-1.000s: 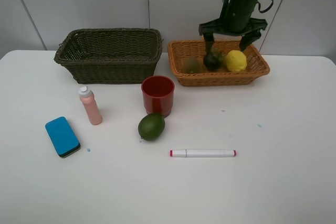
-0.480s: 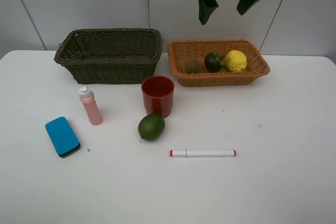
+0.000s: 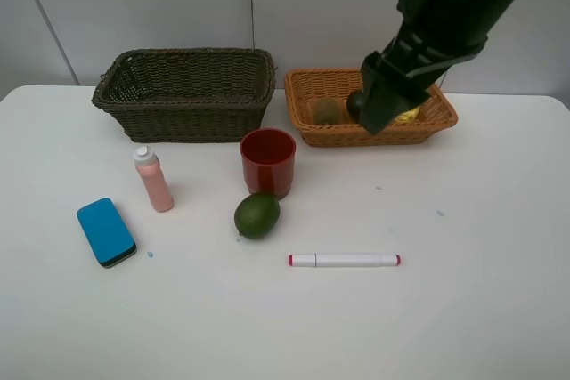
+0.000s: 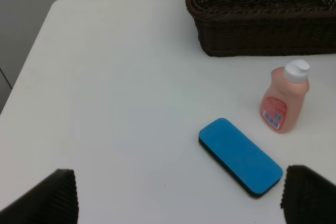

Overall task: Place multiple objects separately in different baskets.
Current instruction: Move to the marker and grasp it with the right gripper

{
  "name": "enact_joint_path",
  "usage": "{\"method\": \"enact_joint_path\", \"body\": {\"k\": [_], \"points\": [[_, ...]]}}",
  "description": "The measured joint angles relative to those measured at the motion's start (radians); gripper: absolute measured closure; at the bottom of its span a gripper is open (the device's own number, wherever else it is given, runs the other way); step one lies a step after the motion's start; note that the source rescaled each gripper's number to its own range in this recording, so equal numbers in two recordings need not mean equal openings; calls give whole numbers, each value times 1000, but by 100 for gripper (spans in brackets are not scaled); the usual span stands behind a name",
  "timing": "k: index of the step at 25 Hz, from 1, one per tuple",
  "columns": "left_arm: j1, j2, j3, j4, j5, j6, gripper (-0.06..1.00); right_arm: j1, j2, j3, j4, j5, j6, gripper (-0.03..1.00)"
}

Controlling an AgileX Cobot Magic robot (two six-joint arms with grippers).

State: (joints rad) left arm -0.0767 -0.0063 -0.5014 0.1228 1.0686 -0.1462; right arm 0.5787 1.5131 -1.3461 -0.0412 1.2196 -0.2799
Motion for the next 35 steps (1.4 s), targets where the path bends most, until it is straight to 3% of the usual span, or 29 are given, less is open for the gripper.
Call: {"method": "enact_joint_path", "body": {"k": [10,16,21,35], "points": [[0,0,0,0,0,0,-6,168,-95,296,-141,-2,-62,-3],[0,0,0,0,0,0,-6,214,-96,393,-182,-251,-167,-3],[0,0,0,0,0,0,-6,214,-69,489,-208,-435,-188,-3],[0,0,0,0,0,0,-6,214,172,511,-174,-603,-258,-3]]}}
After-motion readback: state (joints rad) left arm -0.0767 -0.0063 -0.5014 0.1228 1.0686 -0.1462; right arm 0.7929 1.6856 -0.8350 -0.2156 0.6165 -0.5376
